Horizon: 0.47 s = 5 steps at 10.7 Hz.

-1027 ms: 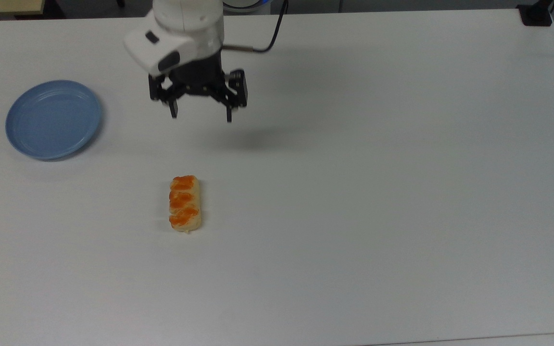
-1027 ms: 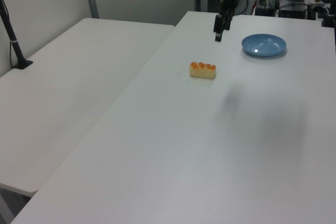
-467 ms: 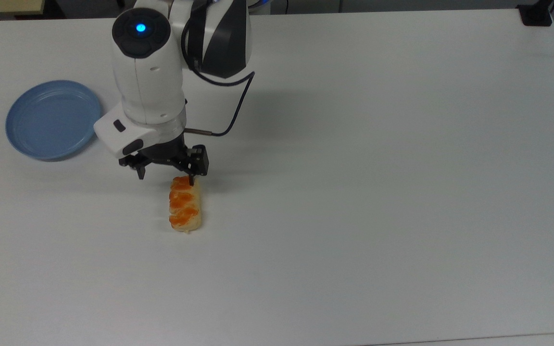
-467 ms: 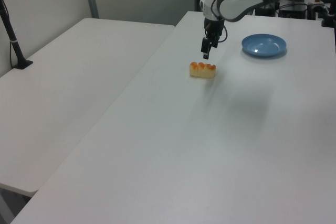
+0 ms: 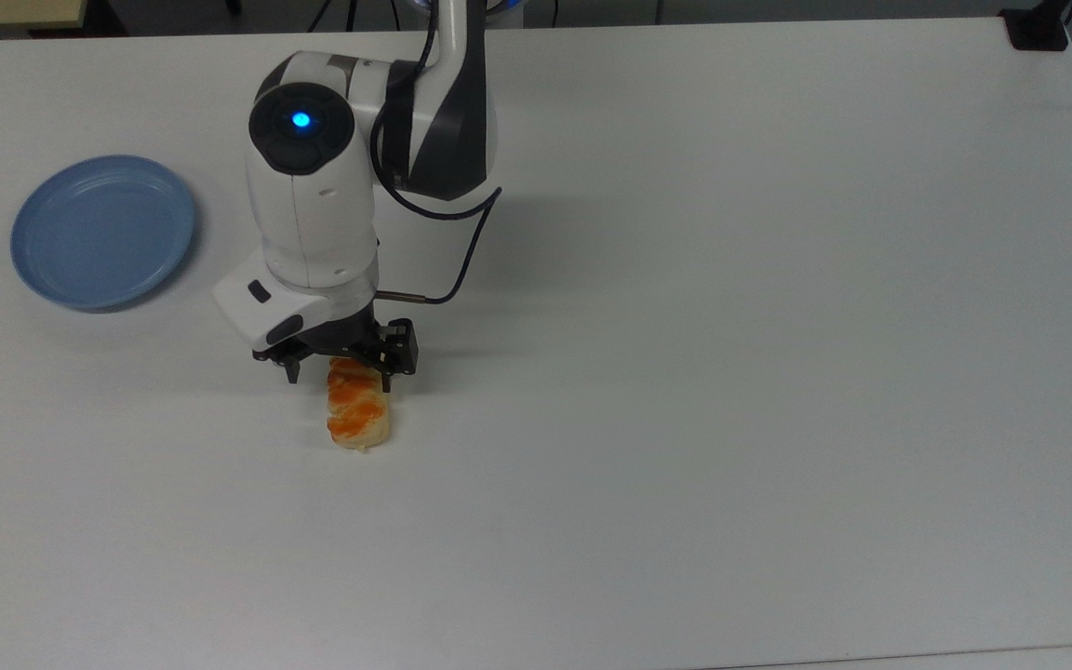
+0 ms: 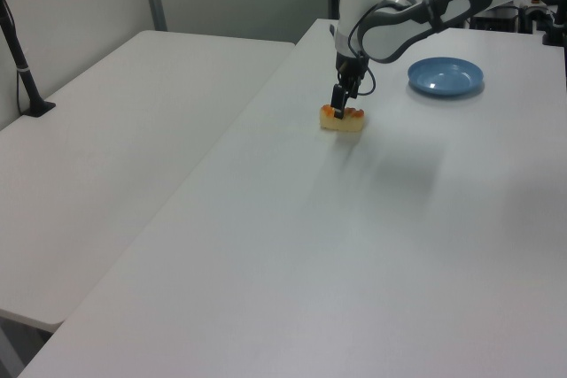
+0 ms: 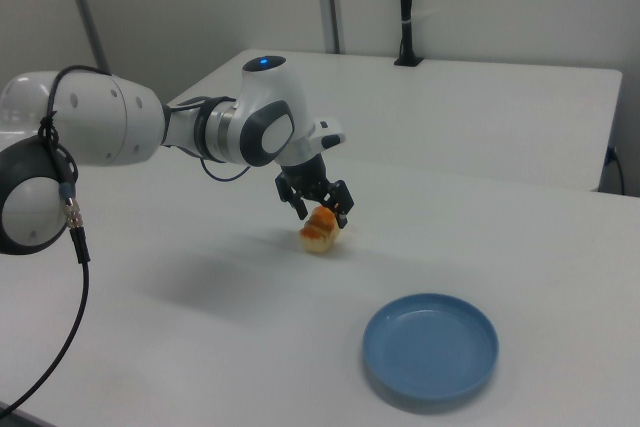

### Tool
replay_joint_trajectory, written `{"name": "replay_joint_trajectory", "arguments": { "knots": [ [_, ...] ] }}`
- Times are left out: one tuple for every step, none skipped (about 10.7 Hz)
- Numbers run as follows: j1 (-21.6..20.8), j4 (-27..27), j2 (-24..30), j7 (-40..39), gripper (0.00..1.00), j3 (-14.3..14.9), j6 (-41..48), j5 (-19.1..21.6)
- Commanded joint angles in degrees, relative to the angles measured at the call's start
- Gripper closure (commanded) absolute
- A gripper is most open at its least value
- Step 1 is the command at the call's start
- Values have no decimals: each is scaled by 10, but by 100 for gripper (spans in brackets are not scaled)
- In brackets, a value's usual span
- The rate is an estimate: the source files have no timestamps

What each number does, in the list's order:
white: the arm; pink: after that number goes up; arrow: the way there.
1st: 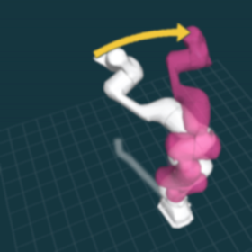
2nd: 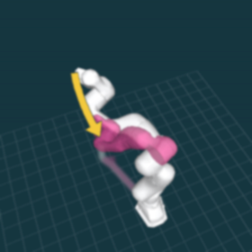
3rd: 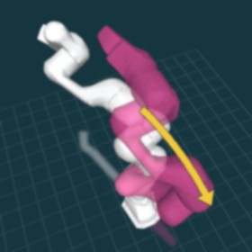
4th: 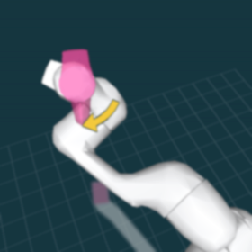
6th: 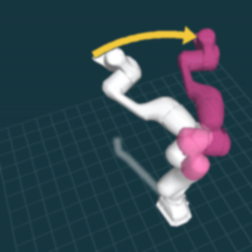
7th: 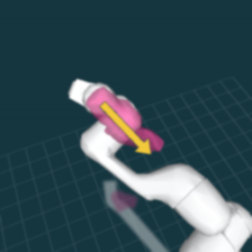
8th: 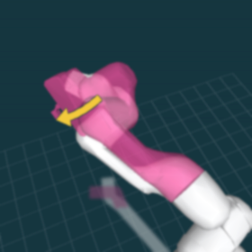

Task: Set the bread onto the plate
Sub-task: 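Close the gripper around the bread roll and lift it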

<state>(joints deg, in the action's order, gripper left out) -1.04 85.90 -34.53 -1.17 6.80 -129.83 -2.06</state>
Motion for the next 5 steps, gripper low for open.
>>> {"name": "replay_joint_trajectory", "arguments": {
  "knots": [
    [0,-8,-19,8,0,-6,-23,-1],
    [1,-7,-23,9,6,-6,-37,4],
    [2,-7,-23,9,28,-6,-39,12],
    [2,-7,-22,9,54,-6,-38,27],
    [2,-7,-22,8,71,-6,-38,35]
  ]
}}
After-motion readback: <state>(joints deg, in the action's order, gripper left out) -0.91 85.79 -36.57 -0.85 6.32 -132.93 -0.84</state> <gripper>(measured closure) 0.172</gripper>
